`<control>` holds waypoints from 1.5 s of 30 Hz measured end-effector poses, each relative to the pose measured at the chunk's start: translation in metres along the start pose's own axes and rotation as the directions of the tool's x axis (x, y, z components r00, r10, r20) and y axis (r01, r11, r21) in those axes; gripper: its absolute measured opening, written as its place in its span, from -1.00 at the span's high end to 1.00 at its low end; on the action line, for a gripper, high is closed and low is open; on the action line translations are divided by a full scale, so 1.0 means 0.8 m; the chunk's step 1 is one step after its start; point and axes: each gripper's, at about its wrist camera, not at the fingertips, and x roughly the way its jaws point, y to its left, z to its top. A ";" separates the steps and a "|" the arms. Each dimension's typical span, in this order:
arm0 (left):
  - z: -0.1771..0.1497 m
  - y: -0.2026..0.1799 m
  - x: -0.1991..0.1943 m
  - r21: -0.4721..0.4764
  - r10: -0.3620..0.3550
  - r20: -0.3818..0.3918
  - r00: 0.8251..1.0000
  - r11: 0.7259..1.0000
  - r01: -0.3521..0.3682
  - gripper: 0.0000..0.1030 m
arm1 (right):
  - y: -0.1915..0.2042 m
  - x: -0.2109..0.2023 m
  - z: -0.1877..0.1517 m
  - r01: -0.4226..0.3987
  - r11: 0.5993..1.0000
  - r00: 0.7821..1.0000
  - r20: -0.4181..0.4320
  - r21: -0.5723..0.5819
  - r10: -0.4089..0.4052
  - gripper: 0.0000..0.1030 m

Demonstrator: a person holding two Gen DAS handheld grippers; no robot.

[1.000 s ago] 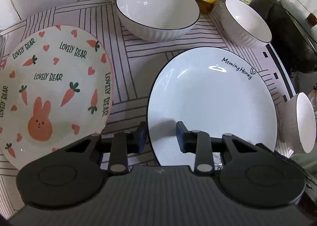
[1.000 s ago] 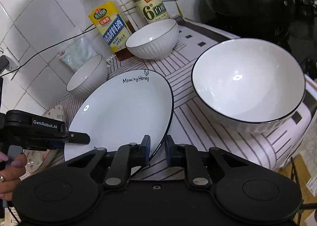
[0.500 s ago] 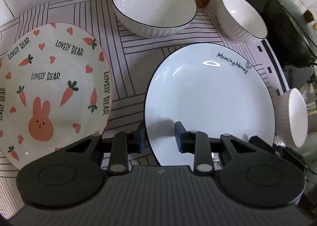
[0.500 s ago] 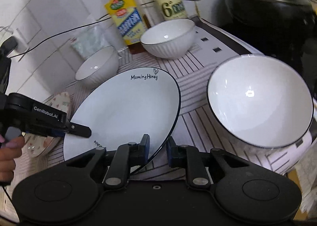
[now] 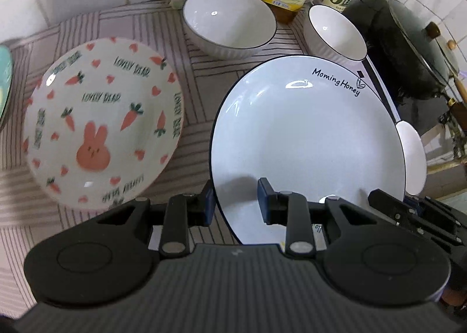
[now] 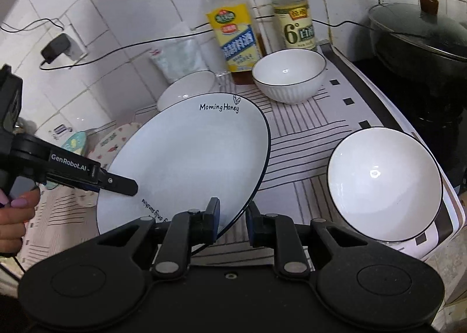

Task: Organize plates and bowls
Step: 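Lift the white plate with both grippers and carry it over the bunny plate, then lower the white plate onto the bunny plate and open both grippers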

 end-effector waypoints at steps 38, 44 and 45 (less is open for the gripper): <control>-0.054 0.179 -0.067 -0.405 0.135 0.078 0.988 0.910 -0.092 0.46 | 0.155 0.121 0.073 -0.308 0.926 0.938 -0.235 -0.220 0.256 0.52; -0.038 0.213 -0.048 -0.455 0.120 0.034 0.992 0.886 -0.092 0.45 | 0.174 0.162 0.083 -0.307 0.928 0.931 -0.267 -0.212 0.248 0.52; -0.035 0.218 -0.045 -0.461 0.120 0.028 0.992 0.882 -0.093 0.45 | 0.176 0.167 0.085 -0.305 0.929 0.931 -0.272 -0.210 0.245 0.52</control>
